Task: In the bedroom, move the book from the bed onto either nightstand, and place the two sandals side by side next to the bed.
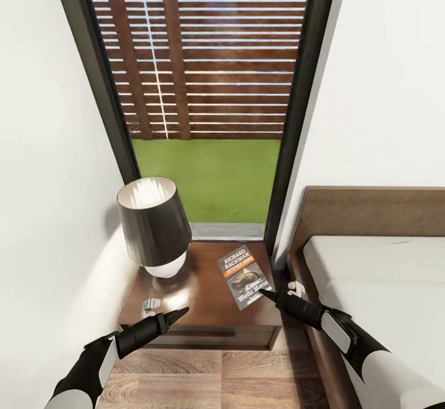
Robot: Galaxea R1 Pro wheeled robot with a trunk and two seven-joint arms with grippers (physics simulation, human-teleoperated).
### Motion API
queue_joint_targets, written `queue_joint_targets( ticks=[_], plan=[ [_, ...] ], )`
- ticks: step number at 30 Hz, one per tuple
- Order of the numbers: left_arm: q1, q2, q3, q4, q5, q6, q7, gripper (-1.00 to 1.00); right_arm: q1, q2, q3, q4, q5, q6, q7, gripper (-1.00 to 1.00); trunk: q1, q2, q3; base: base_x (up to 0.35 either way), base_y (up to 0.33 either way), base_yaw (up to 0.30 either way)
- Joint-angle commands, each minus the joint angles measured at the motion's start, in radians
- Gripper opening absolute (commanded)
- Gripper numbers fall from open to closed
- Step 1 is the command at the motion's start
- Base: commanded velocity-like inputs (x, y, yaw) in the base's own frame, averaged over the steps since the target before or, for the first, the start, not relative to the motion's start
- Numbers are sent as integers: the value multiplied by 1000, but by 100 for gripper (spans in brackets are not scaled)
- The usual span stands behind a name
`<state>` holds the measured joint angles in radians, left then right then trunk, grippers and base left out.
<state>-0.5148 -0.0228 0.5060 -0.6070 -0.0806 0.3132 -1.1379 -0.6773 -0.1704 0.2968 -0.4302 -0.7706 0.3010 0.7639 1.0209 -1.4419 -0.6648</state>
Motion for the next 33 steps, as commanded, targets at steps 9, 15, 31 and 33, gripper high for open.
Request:
queue_joint_targets(
  ticks=[9,15,31,33],
  plan=[
    [-1,-2,9,-1,-8,11,-5,100,-1,-1,4,-1,-29,9,1,-100,35,-64,-29,0,0,0],
    [-1,-2,9,-2,-8,12,-10,100,-1,-1,4,-1,-29,9,0,-100,50,-92,-42,0,0,0],
    [-1,-72,0,19,-6,29,-76,100,-1,80,5,9,-27,7,-8,-100,50,-92,-42,0,0,0],
    [-1,-75,0,20,-5,51,-77,100,-1,90,5,9,-27,7,-11,-100,50,-92,-42,0,0,0]
  ],
)
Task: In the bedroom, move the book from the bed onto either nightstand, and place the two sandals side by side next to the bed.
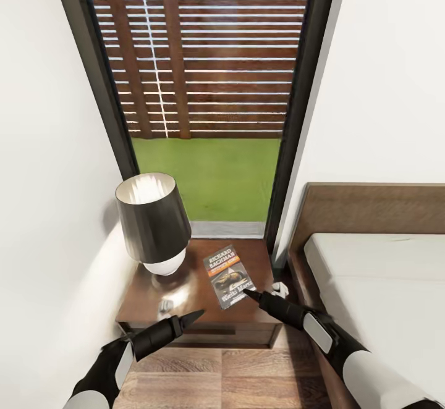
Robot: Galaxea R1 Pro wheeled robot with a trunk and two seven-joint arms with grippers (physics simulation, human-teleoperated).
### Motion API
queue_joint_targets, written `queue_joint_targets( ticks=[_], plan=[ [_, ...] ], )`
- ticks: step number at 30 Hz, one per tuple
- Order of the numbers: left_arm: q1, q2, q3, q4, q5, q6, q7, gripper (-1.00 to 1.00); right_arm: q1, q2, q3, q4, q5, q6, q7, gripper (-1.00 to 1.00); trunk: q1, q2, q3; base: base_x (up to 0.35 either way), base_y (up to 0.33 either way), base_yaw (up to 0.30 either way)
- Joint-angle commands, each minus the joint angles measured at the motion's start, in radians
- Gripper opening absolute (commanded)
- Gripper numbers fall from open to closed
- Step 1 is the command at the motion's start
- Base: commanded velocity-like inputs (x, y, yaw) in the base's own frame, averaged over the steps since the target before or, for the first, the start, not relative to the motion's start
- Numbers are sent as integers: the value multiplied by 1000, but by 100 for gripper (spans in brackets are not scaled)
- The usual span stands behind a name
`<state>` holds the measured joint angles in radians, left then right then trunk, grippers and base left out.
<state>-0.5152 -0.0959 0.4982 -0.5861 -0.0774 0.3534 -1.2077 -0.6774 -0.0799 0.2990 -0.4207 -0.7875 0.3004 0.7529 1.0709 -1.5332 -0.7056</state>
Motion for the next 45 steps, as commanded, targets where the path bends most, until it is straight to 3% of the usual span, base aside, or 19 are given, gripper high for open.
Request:
queue_joint_targets(
  ticks=[1,6,30,33,36,45],
  plan=[
    [-1,-3,8,-2,-7,30,-7,100,0,3,3,0,-10,8,-2,-100,0,0,-1,0,0,0],
    [-2,-10,8,-7,-4,68,-8,100,0,11,3,0,-10,8,-4,-100,0,0,-1,0,0,0],
    [-1,-12,15,-7,-5,67,-13,100,-1,12,3,0,-10,8,-4,-100,0,0,-1,0,0,0],
    [-1,-12,13,-9,-5,68,-66,100,0,12,3,0,-10,8,-4,-100,0,0,-1,0,0,0],
    [-1,-14,11,-63,-5,74,-188,100,0,12,3,1,-10,8,-5,-100,0,0,-1,0,0,0],
    [-1,-13,11,-133,-6,174,-336,100,0,12,3,2,-10,8,-6,-100,0,0,-1,0,0,0]
  ],
)
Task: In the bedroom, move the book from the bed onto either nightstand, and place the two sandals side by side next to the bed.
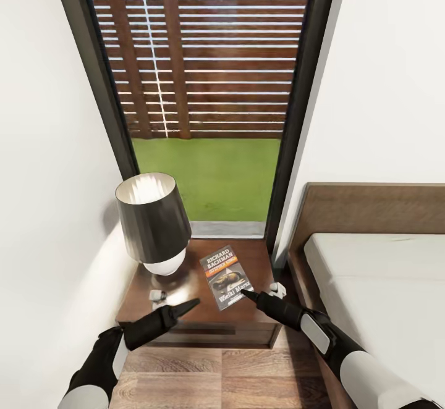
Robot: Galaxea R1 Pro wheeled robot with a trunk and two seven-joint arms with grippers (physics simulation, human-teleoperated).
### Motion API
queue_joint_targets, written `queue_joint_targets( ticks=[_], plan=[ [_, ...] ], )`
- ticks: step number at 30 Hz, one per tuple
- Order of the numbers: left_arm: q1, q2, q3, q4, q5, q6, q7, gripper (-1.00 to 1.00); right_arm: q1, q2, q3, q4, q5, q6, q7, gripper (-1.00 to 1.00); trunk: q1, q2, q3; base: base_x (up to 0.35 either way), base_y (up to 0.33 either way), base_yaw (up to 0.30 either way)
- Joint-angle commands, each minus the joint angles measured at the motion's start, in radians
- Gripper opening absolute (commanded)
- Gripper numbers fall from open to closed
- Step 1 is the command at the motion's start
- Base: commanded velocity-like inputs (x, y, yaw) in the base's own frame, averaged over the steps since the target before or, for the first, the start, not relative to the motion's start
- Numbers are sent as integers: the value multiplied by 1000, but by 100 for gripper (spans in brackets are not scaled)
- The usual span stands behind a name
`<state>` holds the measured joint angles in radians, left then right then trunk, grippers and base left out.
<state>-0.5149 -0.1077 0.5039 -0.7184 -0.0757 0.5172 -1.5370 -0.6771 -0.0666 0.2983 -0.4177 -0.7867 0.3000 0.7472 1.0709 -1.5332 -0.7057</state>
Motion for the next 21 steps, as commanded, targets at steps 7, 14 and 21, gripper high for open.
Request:
queue_joint_targets(
  ticks=[7,14,21],
  plan=[
    [-2,-3,2,-28,-9,43,-34,100,-1,4,4,0,-10,7,-2,-100,0,0,-1,0,0,0],
    [-2,-22,-34,-131,-15,100,-29,100,0,5,4,0,-9,6,-2,-100,0,0,-1,0,0,0],
    [-1,-21,-38,-138,-13,102,63,100,0,5,4,0,-9,3,-2,-100,0,0,-1,0,0,0]
  ],
)
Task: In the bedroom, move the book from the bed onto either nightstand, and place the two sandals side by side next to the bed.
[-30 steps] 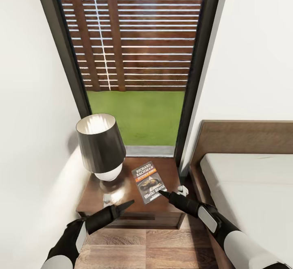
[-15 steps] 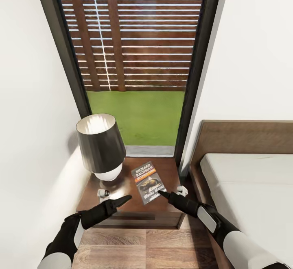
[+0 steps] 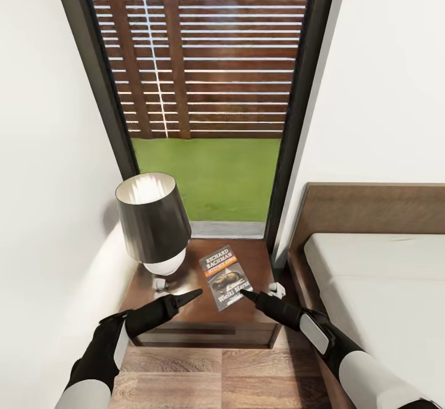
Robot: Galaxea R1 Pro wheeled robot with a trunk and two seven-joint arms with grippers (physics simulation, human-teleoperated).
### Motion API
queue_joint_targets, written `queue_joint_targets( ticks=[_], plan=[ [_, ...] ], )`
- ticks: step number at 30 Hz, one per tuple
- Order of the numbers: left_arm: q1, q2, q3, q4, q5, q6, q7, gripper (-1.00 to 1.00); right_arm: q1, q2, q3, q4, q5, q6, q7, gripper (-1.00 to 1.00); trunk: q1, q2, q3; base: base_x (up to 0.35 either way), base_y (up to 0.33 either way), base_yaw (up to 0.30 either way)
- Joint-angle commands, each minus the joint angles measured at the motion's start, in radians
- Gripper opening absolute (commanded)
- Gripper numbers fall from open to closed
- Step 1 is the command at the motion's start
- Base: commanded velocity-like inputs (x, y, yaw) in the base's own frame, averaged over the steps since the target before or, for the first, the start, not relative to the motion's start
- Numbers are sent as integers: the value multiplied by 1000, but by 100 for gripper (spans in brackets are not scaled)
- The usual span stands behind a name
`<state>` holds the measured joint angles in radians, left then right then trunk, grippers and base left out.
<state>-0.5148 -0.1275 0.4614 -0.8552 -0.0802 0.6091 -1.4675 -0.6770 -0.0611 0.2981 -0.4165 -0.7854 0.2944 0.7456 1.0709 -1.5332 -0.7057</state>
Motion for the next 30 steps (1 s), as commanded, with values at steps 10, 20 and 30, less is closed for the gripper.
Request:
queue_joint_targets(
  ticks=[10,20,30],
  plan=[
    [-1,-2,5,-1,-4,11,58,100,-1,0,4,-1,-11,4,0,-100,0,0,-1,9,0,0],
    [-2,-3,3,1,-5,11,79,100,0,-1,4,-1,-11,3,0,-100,15,-28,-13,0,0,0],
    [-2,-4,2,1,-1,11,117,100,0,-1,4,-1,-11,4,0,-100,54,-98,-45,0,0,0]
  ],
)
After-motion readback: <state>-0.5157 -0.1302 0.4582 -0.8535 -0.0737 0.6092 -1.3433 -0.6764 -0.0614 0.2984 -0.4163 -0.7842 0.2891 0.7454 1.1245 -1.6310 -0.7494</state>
